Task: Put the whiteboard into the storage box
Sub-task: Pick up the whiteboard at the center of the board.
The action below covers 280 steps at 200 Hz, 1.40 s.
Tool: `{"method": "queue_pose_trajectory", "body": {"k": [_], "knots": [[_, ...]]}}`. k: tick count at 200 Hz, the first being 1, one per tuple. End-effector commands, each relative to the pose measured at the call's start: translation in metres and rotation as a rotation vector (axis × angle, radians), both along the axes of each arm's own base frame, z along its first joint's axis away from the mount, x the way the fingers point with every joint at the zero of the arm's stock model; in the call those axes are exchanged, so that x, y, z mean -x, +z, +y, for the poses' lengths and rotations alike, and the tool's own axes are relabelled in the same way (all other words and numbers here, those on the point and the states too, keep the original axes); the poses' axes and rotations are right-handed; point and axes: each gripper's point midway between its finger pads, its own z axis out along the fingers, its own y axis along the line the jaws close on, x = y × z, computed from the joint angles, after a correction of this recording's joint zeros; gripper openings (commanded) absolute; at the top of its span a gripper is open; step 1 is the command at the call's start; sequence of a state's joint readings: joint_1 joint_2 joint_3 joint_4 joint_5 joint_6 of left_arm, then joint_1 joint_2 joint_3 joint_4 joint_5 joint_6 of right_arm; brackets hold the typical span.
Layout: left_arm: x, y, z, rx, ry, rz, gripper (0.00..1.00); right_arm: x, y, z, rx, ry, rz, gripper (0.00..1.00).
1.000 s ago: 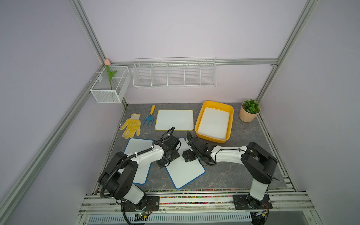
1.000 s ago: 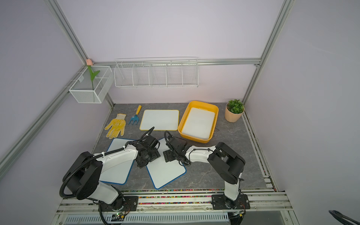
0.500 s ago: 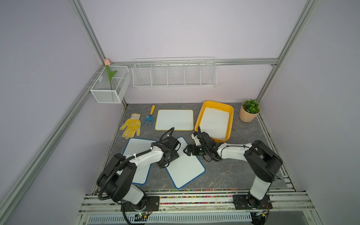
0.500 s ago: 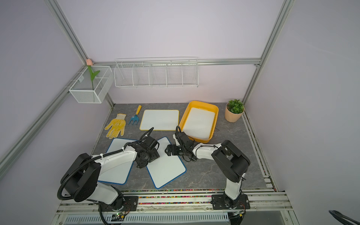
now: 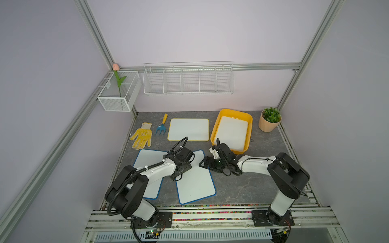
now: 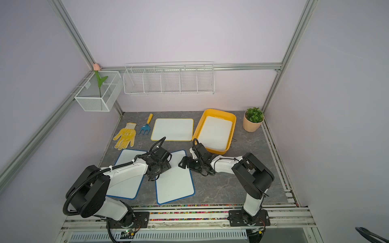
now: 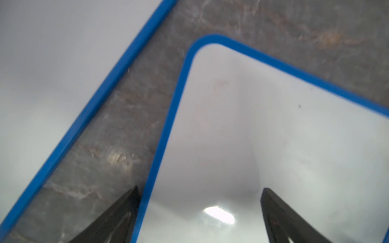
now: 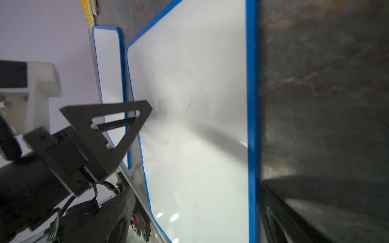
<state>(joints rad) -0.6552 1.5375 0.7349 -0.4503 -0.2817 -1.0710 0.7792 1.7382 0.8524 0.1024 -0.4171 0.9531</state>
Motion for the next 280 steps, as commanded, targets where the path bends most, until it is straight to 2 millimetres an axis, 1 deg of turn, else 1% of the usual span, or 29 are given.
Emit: {"method": "queue_pose_trajectory", "body": {"k": [1,23,54,94,123,156,202,222,256,280], "knots": [[0.035,-0.060,-0.038,0.219,-0.054,0.183,0.91,0.046,0.008,0.013,-0.075,0.075,0.186,0.93],[0.032,-0.059,-0.043,0.235,-0.072,0.176,0.91,0.041,0.016,0.012,-0.084,0.039,0.163,0.92],[0.030,-0.059,-0.049,0.257,-0.083,0.174,0.91,0.031,0.021,0.004,-0.071,-0.034,0.111,0.93],[0.032,-0.058,-0.050,0.273,-0.091,0.175,0.90,0.017,0.023,-0.015,-0.015,-0.182,0.003,0.92],[0.035,-0.058,-0.050,0.283,-0.102,0.178,0.90,0.009,0.027,-0.023,-0.027,-0.295,-0.053,0.92],[0.041,-0.061,-0.050,0.296,-0.108,0.194,0.90,0.003,0.033,-0.023,-0.079,-0.378,-0.108,0.92],[0.046,-0.061,-0.049,0.293,-0.145,0.192,0.90,-0.001,0.061,-0.017,-0.218,-0.448,-0.188,0.92],[0.048,-0.063,-0.048,0.293,-0.148,0.195,0.90,-0.003,0.070,-0.015,-0.272,-0.476,-0.196,0.92],[0.048,-0.063,-0.047,0.293,-0.149,0.193,0.90,-0.001,0.078,-0.018,-0.272,-0.495,-0.213,0.92],[0.046,-0.060,-0.049,0.296,-0.150,0.188,0.90,0.002,0.081,-0.020,-0.263,-0.498,-0.222,0.96]]}}
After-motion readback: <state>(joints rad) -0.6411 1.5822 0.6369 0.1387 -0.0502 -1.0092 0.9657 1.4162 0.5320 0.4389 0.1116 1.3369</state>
